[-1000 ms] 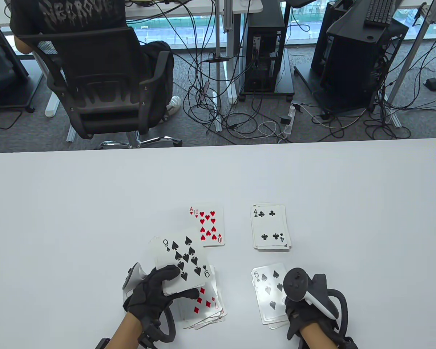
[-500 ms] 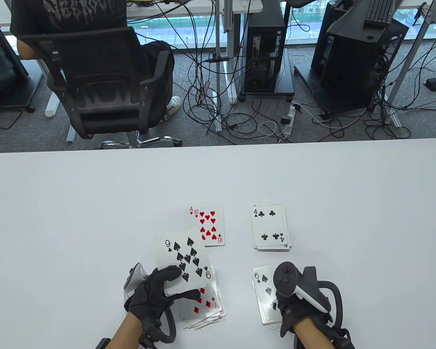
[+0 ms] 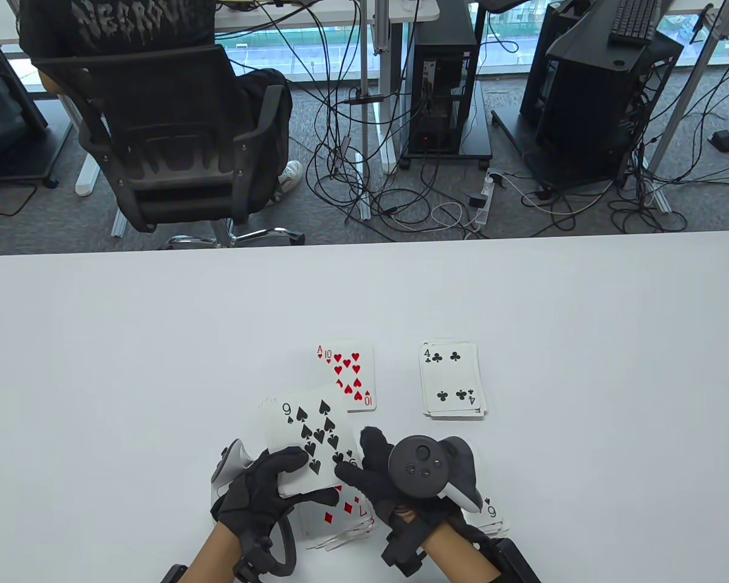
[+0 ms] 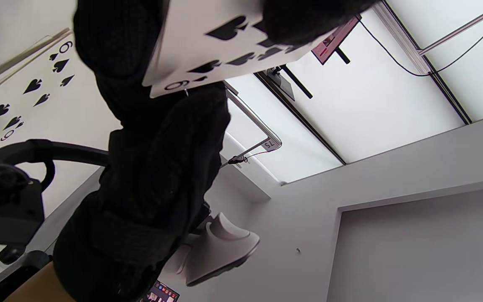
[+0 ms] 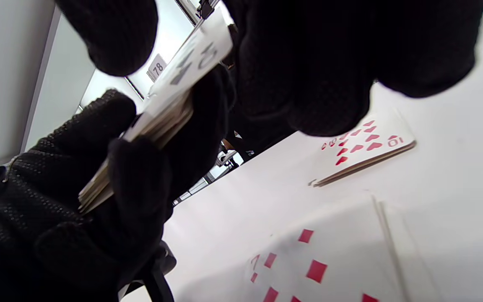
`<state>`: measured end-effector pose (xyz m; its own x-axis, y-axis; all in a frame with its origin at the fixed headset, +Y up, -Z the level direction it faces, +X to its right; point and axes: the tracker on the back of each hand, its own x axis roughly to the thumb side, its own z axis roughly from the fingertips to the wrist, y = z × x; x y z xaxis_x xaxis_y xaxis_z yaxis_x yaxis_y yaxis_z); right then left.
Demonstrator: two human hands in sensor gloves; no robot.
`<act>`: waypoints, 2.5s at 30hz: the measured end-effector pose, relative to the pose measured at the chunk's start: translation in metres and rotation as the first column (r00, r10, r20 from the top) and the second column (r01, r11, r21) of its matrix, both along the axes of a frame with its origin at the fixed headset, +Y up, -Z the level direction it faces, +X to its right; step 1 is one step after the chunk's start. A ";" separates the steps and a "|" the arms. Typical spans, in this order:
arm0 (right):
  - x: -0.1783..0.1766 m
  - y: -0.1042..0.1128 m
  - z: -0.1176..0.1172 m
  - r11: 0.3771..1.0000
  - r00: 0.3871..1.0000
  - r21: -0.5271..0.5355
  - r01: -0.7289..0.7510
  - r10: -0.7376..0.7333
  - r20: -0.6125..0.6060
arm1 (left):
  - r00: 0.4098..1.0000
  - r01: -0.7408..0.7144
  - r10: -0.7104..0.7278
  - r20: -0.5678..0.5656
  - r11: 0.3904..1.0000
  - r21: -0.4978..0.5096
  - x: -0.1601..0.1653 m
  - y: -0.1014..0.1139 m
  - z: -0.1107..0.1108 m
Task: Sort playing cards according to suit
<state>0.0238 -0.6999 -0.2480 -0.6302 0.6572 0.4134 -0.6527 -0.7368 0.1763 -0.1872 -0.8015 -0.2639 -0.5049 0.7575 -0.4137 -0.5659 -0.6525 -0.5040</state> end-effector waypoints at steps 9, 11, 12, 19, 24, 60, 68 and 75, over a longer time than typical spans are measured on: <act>0.005 -0.006 -0.001 0.980 0.989 0.176 0.092 -0.110 0.095 | 1.000 0.003 -0.003 0.016 1.000 0.014 0.004 0.000 0.000; 0.007 -0.006 -0.001 0.981 0.989 0.169 0.092 -0.110 0.100 | 1.000 -0.005 0.005 0.021 1.000 0.009 0.006 -0.001 0.000; 0.008 -0.006 -0.002 0.981 0.989 0.169 0.092 -0.110 0.102 | 1.000 -0.003 0.002 0.024 1.000 0.010 0.007 -0.001 0.000; 0.035 -0.004 -0.005 0.982 0.974 0.146 0.122 -0.147 0.171 | 1.000 -0.007 0.007 0.017 1.000 0.008 0.006 -0.001 0.000; 0.068 -0.003 -0.005 0.976 0.952 0.090 0.196 -0.212 0.223 | 1.000 -0.007 0.007 0.013 1.000 -0.001 0.006 -0.002 0.000; 0.138 -0.071 0.015 0.665 0.663 -0.471 -0.579 0.721 0.202 | 0.998 -0.019 0.017 -0.063 0.999 -0.031 -0.007 0.000 -0.002; 0.138 -0.063 0.015 0.613 0.611 -0.496 -0.615 0.768 0.192 | 0.998 -0.019 0.018 -0.060 0.999 -0.031 -0.007 -0.001 -0.002; 0.110 -0.023 0.007 0.807 0.769 -0.300 -0.509 0.583 0.262 | 0.999 -0.017 0.016 -0.045 1.000 -0.020 -0.006 -0.002 -0.002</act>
<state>0.1337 -0.7233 -0.2411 -0.9789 0.2035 0.0170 -0.1954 -0.9575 0.2120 -0.1935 -0.8036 -0.2662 -0.5358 0.7405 -0.4058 -0.5767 -0.6719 -0.4647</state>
